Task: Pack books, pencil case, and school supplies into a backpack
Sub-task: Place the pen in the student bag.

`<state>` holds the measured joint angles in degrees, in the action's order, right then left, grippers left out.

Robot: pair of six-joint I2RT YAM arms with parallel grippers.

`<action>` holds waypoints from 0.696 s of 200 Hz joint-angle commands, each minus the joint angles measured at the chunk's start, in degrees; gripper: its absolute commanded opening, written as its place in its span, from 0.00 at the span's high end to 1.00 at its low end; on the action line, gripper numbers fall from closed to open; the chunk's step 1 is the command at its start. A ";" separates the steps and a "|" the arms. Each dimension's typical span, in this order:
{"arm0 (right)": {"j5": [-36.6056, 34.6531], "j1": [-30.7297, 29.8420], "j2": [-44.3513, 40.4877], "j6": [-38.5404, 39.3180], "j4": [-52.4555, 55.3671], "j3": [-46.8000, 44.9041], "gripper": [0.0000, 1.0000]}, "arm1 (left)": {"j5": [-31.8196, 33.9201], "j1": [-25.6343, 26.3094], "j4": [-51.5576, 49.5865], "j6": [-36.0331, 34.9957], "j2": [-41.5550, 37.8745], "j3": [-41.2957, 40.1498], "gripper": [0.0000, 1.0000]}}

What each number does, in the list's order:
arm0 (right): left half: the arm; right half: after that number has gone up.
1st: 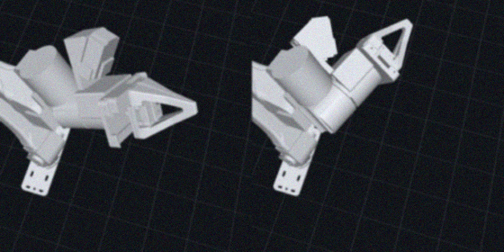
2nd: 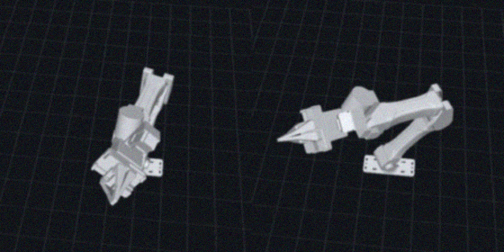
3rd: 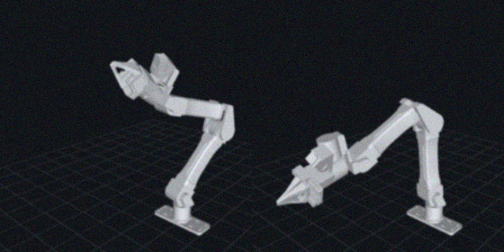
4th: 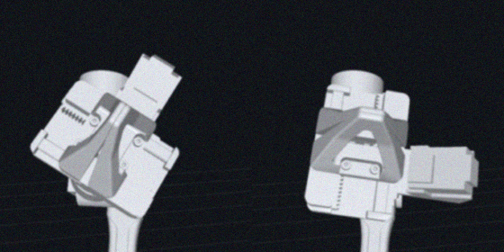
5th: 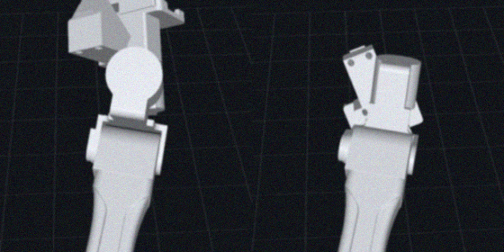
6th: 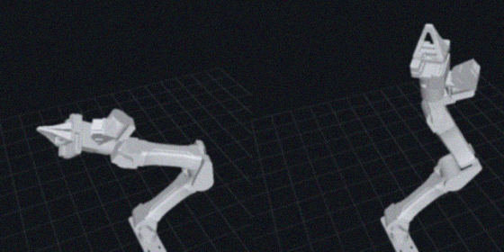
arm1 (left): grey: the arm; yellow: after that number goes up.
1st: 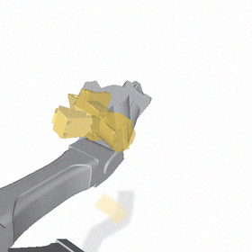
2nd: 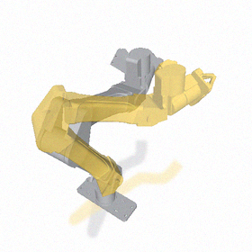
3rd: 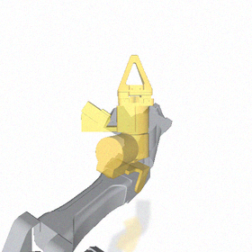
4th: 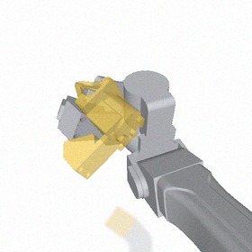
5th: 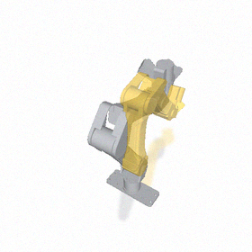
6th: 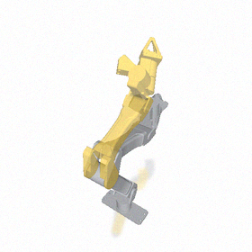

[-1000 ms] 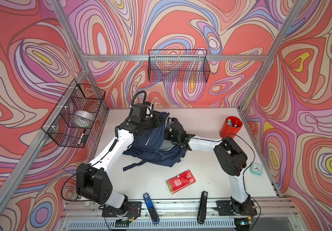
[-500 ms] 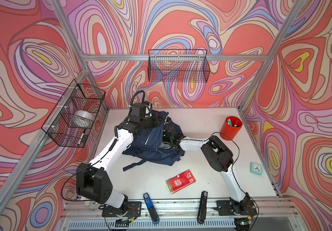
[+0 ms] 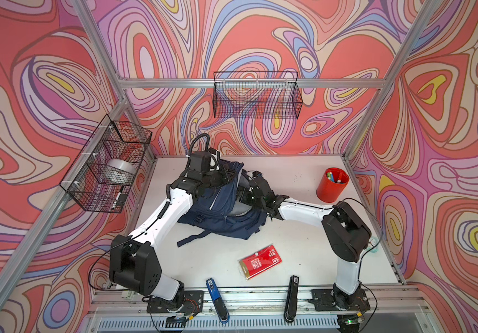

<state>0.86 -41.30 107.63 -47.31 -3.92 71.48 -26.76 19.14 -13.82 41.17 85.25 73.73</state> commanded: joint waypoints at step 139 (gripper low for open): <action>-25.90 -24.95 -7.12 13.30 9.96 -2.92 0.57 | 1.20 0.33 7.29 4.07 -1.06 -1.85 1.00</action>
<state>-19.55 -65.25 94.94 -37.56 6.83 65.82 -26.41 19.31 -9.06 43.79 85.08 70.48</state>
